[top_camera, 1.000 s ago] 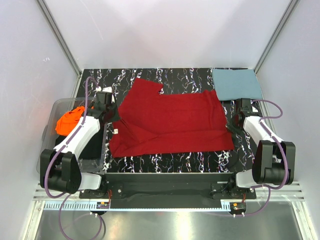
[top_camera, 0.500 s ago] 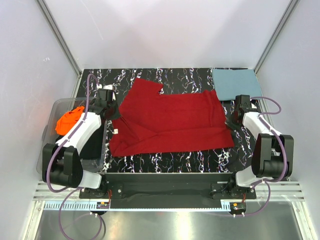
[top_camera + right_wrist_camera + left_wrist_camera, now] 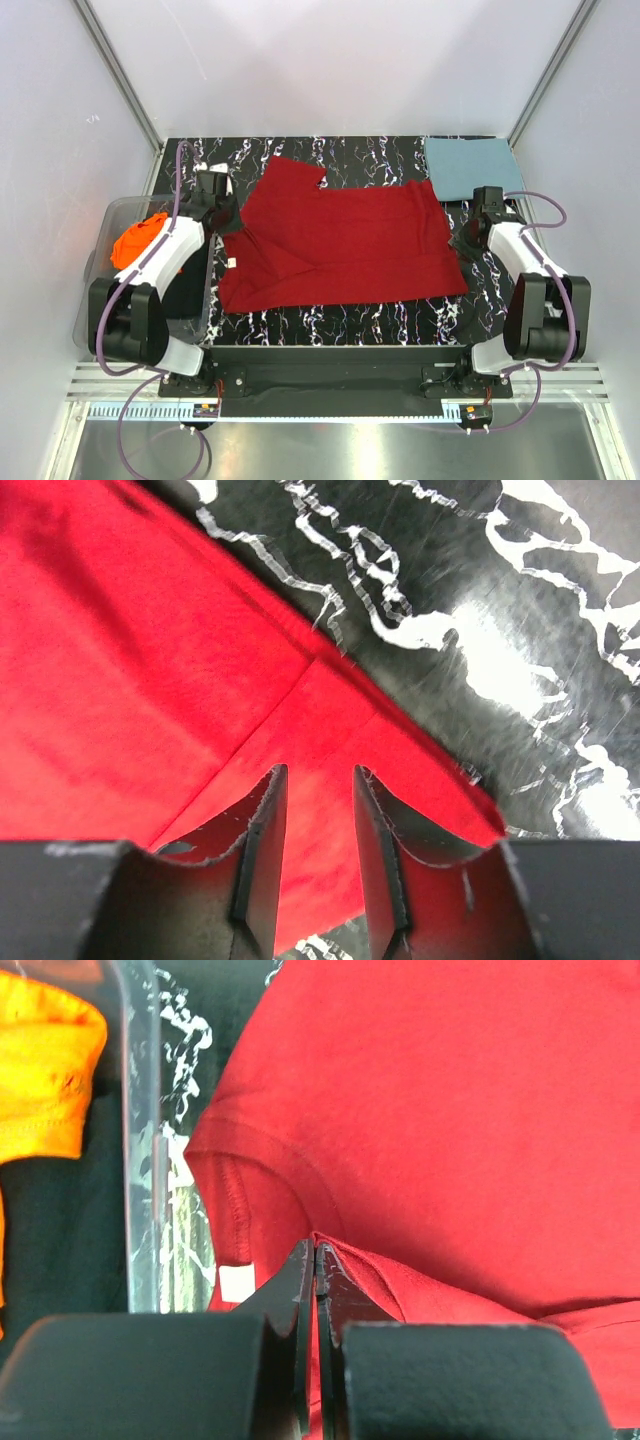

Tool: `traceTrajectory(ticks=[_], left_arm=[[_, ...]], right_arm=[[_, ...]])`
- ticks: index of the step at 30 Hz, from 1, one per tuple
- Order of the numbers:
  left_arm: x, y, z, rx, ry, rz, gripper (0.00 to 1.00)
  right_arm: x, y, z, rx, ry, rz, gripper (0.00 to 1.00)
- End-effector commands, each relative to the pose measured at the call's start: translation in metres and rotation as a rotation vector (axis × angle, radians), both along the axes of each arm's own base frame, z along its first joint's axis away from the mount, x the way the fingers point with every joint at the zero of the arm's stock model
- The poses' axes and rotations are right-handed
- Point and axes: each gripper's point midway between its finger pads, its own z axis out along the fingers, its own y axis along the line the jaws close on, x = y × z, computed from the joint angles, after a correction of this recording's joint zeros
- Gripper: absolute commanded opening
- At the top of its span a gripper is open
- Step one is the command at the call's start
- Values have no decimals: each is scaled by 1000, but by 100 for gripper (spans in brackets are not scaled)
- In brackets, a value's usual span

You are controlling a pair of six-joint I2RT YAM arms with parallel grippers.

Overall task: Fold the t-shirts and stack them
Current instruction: Fold the tshirt

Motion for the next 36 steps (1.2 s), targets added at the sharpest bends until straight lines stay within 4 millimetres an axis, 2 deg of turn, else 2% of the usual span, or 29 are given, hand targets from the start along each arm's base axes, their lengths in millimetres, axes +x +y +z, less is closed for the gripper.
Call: traceTrajectory(ticks=[1,7,9,16,17,20,24,29,36], left_arm=[[20,-8,22,-28,-67,-34,0],[28,-12,15,-38,-40,-44,0],[27,-16,11,-53,-25,-61,1],[43,-27,8,-58,-13,-146,1],[48,-29,13,-64,-25,-156,0],[56,-34,10,-68,-16,-180,0],[63,-26,-6,-25,27,-158,1],[66,-34,-15,-45,62,-197,2],[69,-29,-26,-13,103,-184,5]], right_arm=[[-6,10,18,67,-40,-21,39],[-26,16,-17,98,60,-26,36],[-28,17,-22,101,72,-24,35],[-53,0,-48,14,163,-66,33],[-55,-3,-49,6,166,-76,33],[-60,-5,-51,4,173,-88,32],[-61,-9,-49,-14,166,-94,31],[-61,-14,-47,-29,158,-105,31],[-62,-14,-46,-26,151,-104,30]])
